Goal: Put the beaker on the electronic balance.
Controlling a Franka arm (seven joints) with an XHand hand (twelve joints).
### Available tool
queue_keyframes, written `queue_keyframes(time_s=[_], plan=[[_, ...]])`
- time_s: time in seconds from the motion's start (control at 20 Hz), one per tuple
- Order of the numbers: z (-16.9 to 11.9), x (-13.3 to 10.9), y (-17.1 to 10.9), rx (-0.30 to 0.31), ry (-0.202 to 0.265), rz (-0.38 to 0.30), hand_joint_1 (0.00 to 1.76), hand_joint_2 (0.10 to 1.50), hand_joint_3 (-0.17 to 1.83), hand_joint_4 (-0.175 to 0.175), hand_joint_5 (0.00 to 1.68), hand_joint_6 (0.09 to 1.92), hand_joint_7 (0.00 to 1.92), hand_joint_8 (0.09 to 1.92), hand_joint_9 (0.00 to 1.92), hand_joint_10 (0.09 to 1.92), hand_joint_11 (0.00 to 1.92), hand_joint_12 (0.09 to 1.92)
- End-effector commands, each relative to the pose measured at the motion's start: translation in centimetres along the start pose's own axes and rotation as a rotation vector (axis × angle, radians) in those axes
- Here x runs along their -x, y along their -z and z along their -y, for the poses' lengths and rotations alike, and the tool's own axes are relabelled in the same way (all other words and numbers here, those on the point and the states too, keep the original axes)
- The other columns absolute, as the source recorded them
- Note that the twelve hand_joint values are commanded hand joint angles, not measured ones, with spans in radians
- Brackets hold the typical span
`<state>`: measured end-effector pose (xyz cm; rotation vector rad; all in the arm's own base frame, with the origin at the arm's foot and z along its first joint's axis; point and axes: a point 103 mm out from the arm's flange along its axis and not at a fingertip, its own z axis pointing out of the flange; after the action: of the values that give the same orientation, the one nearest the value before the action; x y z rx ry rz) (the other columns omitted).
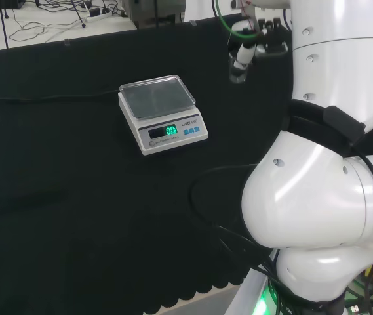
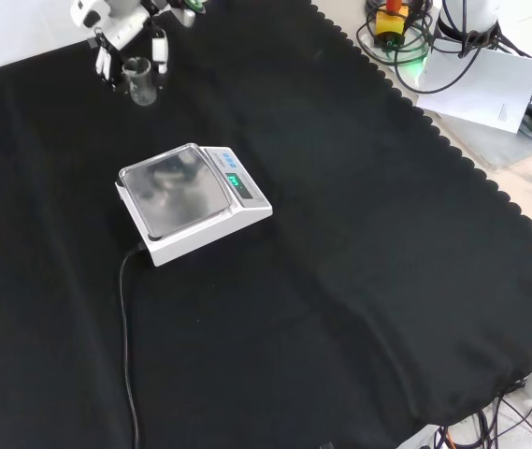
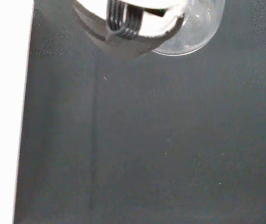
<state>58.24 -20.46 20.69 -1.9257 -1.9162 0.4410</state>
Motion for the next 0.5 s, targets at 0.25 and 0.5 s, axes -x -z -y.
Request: queue_keyframes(time_s=[0.25, 0.5], plan=[[2.4, -2.5, 3.7, -0.020, 0.118, 0.024, 1.36, 1.18, 0.00, -0.175, 0.80, 1.26, 0.69, 1.31, 0.98, 1.19, 1.04, 0.83], [1.9, -4.4, 3.1, 0.000, 0.161, 0.017, 1.36, 1.18, 0.00, -0.175, 0.80, 1.25, 0.69, 1.30, 0.98, 1.18, 1.05, 0.83]])
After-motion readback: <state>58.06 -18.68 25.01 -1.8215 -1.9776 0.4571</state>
